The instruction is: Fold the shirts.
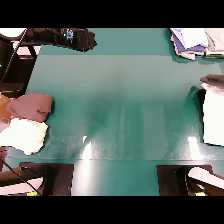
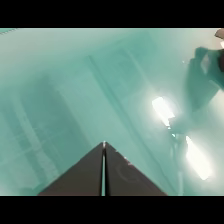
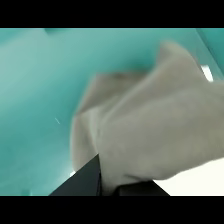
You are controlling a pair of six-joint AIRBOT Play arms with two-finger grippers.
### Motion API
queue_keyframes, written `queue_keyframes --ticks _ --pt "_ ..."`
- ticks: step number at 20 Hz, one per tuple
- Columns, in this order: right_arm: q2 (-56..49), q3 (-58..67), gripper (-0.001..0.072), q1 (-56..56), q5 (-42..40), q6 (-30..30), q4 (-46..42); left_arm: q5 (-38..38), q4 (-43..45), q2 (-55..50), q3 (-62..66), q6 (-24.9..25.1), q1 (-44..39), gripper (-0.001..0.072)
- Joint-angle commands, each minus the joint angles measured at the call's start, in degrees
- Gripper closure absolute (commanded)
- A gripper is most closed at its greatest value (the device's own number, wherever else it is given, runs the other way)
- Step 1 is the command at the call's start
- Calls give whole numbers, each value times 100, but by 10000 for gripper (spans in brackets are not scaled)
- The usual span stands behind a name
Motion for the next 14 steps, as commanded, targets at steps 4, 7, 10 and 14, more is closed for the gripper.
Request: queue_keyframes --ticks 4,7,10,14 --pt "848 -1718 693 -802 354 72 -979 -24 7 -2 0 76 0 674" --pt "1080 -2459 674 -1073 321 72 -1434 -63 7 -2 0 79 0 675" --pt "1182 -2916 162 -1128 236 74 -1928 -144 9 -2 0 83 0 675" --pt "1187 -2669 78 -997 74 76 -1674 -140 7 -2 0 92 0 675"
